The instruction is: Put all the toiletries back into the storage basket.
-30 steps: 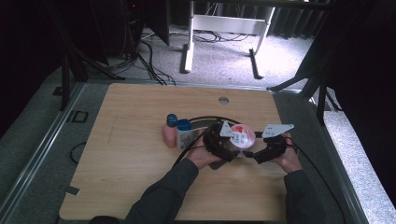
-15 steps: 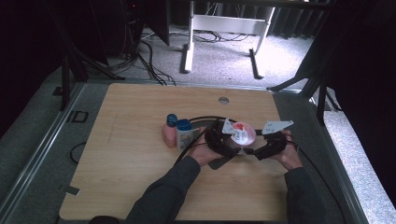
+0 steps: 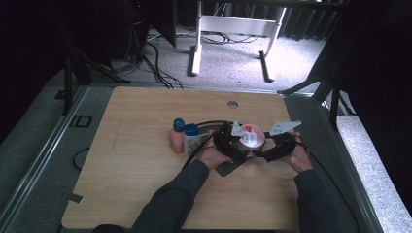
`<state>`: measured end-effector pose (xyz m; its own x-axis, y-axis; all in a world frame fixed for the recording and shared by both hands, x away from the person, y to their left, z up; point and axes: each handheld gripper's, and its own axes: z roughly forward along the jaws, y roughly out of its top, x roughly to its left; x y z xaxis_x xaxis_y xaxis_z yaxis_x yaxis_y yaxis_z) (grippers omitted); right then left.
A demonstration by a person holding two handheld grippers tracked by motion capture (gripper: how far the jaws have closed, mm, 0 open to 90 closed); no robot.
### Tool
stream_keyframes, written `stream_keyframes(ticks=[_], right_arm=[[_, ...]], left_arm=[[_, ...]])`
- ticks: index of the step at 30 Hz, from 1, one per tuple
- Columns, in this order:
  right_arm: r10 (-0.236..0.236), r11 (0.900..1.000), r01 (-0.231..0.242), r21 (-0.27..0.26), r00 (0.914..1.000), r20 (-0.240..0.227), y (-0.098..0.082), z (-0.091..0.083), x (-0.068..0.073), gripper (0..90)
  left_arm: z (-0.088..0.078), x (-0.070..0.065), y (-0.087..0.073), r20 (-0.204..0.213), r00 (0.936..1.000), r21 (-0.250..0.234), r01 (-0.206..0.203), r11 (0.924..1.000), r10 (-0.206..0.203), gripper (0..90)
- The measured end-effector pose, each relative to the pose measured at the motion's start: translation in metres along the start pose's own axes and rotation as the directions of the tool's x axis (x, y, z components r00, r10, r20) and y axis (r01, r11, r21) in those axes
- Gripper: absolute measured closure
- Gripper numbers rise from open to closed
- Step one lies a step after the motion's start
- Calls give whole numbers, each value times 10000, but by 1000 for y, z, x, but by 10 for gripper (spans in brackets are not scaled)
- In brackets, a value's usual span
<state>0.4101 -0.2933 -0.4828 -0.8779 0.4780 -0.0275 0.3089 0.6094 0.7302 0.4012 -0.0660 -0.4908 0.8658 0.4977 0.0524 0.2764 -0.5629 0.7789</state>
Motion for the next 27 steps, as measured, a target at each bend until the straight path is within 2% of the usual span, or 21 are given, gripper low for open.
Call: stream_keyframes(ticks=[6,9,16,20,27], right_arm=[[126,9999,-126,108,9999,51,-1,2,-6,122],[204,9997,-205,93,9997,105,-1,3,-9,123],[308,9993,-312,206,9993,190,2,6,-15,123],[390,9986,-401,341,9987,329,2,9,-19,132],[680,9955,-700,639,9971,334,-5,17,-23,142]], left_arm=[[6,3,4,-107,9997,164,-204,9997,206,144],[9,5,4,-110,9999,54,2,10000,-1,144],[14,9,6,-274,9996,5,105,9999,-105,144],[20,11,6,-397,9991,155,172,9997,-165,144],[31,13,3,-281,9994,435,236,9988,-224,144]])
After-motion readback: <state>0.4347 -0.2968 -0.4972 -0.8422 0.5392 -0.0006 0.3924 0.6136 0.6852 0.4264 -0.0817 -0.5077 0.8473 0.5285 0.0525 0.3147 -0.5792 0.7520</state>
